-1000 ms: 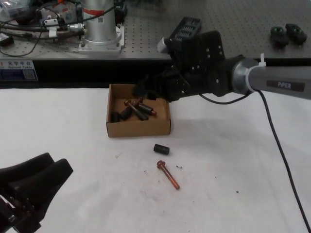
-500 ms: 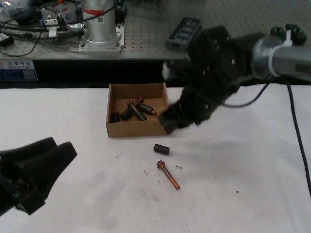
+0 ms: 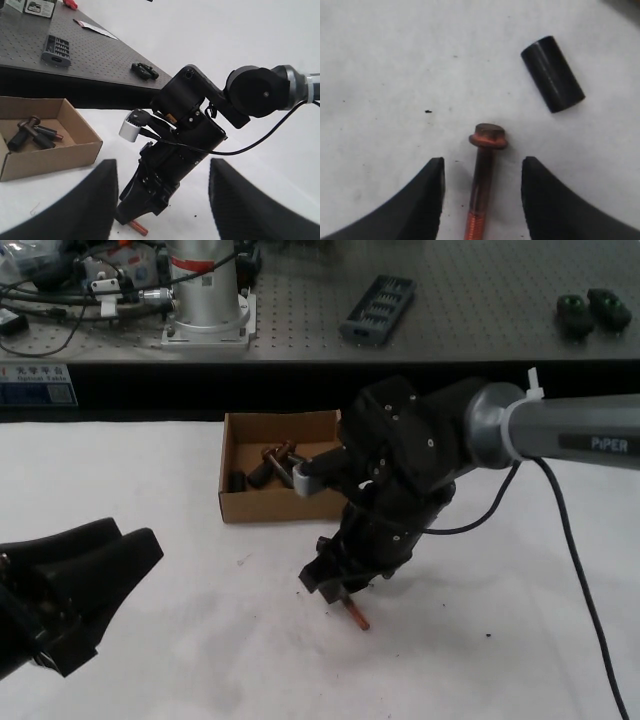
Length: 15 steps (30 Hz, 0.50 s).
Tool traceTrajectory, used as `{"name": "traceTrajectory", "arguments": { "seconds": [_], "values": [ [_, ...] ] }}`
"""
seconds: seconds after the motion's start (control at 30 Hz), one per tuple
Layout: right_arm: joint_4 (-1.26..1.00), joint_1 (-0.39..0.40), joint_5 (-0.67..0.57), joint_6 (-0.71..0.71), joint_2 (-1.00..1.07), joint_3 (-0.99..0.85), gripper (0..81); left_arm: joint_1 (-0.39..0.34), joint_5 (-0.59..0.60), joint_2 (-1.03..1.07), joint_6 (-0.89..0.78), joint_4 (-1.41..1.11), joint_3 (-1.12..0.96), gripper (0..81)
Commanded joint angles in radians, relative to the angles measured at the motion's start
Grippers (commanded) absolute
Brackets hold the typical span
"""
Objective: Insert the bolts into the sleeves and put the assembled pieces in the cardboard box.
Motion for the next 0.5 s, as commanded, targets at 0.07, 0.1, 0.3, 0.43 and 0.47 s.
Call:
{"name": "traceTrajectory", "arguments": {
  "seconds": [0.07,0.1,0.3,0.43,0.47],
  "values": [
    [0.010,0.008,0.070,-0.012,-0.001,-0.001,28.8,0.002,0.003,-0.007,-0.014,-0.010,-0.009,40.1],
    [0.014,0.007,0.096,-0.012,-0.001,-0.001,26.0,0.002,0.009,-0.009,-0.023,-0.010,-0.010,40.1],
    [0.029,0.010,0.192,-0.012,-0.001,-0.001,17.8,0.002,0.009,-0.054,-0.069,-0.012,-0.010,40.1],
    [0.029,0.013,0.130,-0.012,0.001,-0.001,17.9,0.002,0.009,-0.099,-0.091,-0.012,-0.010,40.1],
    [0.029,0.017,0.113,-0.008,0.003,-0.001,17.9,0.002,0.009,-0.112,-0.092,-0.012,-0.010,40.1]
  ]
}}
